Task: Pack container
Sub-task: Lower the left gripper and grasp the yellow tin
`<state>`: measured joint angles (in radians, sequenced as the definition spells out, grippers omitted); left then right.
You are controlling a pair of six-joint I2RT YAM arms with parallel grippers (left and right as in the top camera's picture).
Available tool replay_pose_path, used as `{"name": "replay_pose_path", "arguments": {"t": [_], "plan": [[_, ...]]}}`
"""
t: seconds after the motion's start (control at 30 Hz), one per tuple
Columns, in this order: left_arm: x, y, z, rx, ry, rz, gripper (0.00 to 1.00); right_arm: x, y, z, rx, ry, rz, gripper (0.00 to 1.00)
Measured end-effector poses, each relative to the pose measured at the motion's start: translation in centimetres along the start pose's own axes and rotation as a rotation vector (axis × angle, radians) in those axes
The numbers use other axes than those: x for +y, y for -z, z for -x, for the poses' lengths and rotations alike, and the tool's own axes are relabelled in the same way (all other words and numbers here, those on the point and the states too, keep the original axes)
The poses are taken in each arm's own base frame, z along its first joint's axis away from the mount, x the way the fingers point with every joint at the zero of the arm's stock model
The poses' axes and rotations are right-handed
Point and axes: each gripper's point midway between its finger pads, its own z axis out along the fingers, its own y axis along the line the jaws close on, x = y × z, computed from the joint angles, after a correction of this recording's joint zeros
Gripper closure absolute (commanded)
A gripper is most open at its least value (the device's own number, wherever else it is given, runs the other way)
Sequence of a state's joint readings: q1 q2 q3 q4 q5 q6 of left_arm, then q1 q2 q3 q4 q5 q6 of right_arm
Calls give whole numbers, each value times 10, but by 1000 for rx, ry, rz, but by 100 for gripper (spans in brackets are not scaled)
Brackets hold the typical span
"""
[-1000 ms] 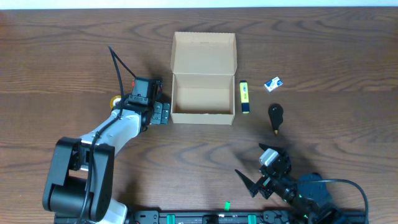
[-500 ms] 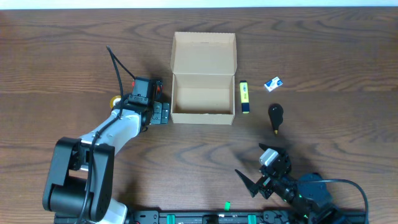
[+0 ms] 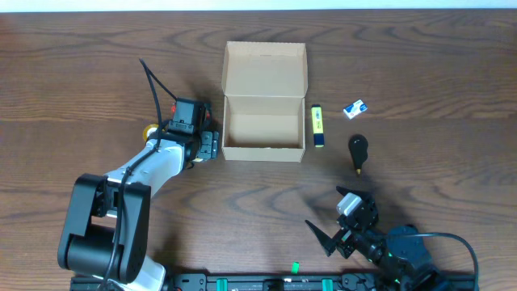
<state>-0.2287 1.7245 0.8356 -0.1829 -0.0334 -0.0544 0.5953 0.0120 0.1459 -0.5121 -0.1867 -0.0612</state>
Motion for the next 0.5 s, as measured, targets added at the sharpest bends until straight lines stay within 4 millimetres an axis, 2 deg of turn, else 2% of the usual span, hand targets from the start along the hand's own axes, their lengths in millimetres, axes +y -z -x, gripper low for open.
{"name": "replay_pose_path", "arguments": {"t": [0.27,0.4,0.5], "plan": [[0,0,0,-1,-4,3,38,0,0,0,0,0,0,1],[0,0,0,2,-4,4,48,0,0,0,0,0,0,1],[1,2,-1,18,-5,6,49,0,0,0,0,0,0,1]]}}
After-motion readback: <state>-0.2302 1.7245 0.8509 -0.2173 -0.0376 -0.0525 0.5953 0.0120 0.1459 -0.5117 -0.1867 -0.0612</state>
